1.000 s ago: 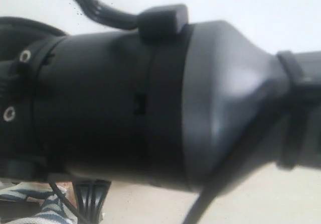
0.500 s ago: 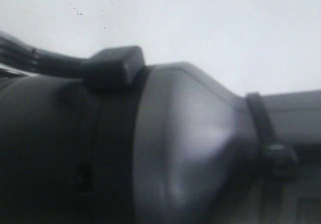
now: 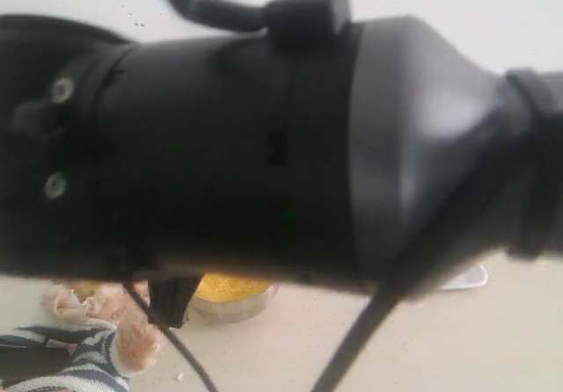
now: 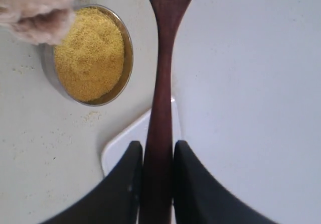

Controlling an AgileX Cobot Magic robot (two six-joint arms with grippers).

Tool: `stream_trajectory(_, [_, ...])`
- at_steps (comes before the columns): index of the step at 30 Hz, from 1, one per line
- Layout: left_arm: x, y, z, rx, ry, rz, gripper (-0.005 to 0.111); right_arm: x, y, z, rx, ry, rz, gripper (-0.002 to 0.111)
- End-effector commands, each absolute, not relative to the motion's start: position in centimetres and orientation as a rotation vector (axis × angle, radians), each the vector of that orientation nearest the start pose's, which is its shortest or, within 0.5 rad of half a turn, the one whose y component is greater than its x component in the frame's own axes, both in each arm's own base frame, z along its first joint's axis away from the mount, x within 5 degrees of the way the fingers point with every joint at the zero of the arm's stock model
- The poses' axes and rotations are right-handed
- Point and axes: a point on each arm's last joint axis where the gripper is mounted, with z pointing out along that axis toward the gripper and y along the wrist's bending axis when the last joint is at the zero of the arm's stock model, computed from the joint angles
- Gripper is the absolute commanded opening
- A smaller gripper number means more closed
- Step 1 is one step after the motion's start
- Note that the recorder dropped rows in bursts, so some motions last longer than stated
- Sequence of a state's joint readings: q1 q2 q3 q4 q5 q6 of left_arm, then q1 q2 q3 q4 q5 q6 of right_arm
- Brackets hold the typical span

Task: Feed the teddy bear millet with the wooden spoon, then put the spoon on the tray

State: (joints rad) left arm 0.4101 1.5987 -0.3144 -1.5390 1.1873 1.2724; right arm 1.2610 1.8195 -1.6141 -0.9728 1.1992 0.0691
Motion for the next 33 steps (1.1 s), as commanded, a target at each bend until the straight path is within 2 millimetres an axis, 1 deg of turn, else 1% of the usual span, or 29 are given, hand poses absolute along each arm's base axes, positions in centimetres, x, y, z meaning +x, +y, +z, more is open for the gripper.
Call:
stream_trajectory(1, [18.9,-1.2,14.9,-0.469,2.249,-1.557,0.004,20.6,32.4,33.4,-1.474,1.875,-0.572,0.000])
stream_trajectory(4, [18.9,-1.1,14.9,-0.471,2.247,-1.557,0.004,21.8,31.3,32.8,-1.510,2.015,-0.399,0.000])
stream_trajectory(7, [18.9,-1.1,14.9,-0.463,2.241,-1.551,0.004,23.2,30.1,32.2,-1.514,2.128,-0.293,0.000])
stream_trajectory(9, [18.9,-1.1,14.9,-0.460,2.241,-1.550,0.004,24.3,29.1,32.0,-1.475,2.186,-0.270,0.000])
stream_trajectory(12, [18.9,-1.1,14.9,-0.462,2.239,-1.550,0.004,25.9,27.7,32.0,-1.389,2.248,-0.279,0.000])
stream_trajectory(16, [19.0,-1.1,15.0,-0.472,2.231,-1.549,0.004,27.2,26.3,31.9,-1.318,2.315,-0.280,0.000])
stream_trajectory(20, [19.1,-1.0,15.0,-0.446,2.215,-1.531,0.004,27.4,26.0,31.7,-1.281,2.374,-0.188,0.000])
stream_trajectory(22, [19.1,-1.0,15.0,-0.439,2.213,-1.527,0.004,27.6,26.2,31.7,-1.267,2.359,-0.148,0.000])
stream_trajectory(24, [19.1,-1.1,15.0,-0.436,2.216,-1.527,0.004,27.7,26.5,31.1,-1.240,2.342,-0.121,0.000])
stream_trajectory(27, [19.1,-1.1,15.0,-0.431,2.220,-1.528,0.004,27.5,26.3,29.2,-1.234,2.371,-0.116,0.000])
stream_trajectory(30, [19.1,-1.1,15.0,-0.431,2.220,-1.528,0.004,26.9,25.9,26.2,-1.256,2.408,-0.121,0.000])
stream_trajectory(33, [19.3,-1.0,15.1,-0.462,2.192,-1.524,0.004,26.5,25.5,23.8,-1.289,2.394,-0.107,0.000])
